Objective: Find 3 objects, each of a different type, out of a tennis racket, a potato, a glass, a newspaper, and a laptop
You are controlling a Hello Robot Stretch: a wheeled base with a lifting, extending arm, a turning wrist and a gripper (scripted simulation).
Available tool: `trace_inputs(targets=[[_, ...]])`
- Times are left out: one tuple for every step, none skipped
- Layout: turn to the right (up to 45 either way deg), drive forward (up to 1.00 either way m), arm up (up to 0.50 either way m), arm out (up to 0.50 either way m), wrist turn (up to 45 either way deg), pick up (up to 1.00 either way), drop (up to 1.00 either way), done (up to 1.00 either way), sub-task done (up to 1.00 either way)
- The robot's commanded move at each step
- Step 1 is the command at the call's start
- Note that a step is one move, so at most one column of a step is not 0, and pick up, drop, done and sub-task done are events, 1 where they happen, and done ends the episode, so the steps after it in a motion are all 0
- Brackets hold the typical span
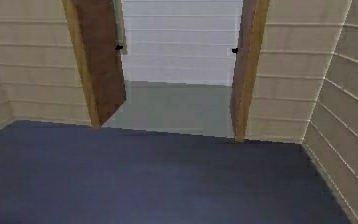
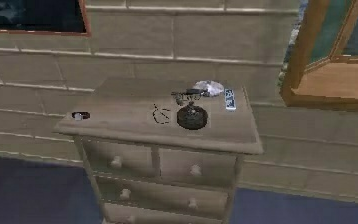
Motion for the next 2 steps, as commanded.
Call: trace_inputs(targets=[[0.0,0.15,0.00,0.00,0.0,0.00,0.00,0.00,0.00],[0.0,1.00,0.00,0.00,0.0,0.00,0.00,0.00,0.00]])
